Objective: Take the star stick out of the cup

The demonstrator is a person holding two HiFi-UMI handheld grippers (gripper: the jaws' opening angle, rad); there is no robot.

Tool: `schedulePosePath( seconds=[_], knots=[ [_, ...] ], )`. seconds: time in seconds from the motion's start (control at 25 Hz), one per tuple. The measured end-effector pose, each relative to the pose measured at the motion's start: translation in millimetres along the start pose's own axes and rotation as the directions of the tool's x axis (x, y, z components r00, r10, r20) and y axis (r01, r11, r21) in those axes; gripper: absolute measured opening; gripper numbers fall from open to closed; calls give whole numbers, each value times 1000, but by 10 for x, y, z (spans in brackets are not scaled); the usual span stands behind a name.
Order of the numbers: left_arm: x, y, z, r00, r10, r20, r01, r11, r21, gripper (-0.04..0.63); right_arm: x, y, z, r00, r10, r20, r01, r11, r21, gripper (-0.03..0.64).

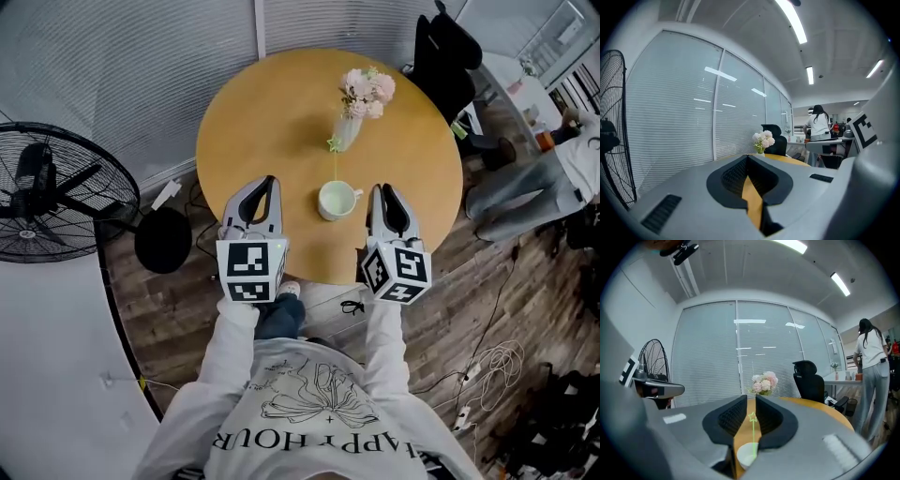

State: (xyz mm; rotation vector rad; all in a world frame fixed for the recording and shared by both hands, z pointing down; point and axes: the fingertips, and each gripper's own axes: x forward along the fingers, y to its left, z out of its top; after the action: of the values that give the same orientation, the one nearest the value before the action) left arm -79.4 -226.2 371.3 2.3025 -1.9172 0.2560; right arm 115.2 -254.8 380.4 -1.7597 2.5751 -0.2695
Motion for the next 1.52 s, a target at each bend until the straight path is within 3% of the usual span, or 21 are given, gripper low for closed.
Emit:
schedulePosePath(
  seconds=[0.8, 1.52],
  knots=[
    [945, 455, -515, 990, -60, -124, 56, 998, -40, 6, 1002, -64, -667, 986, -26, -163, 27, 1000, 7, 77],
    [1333, 453, -1016, 971, -59, -231, 38, 995, -94, 6, 1420, -91, -1290, 941, 66, -333, -65, 998, 14, 104]
  ],
)
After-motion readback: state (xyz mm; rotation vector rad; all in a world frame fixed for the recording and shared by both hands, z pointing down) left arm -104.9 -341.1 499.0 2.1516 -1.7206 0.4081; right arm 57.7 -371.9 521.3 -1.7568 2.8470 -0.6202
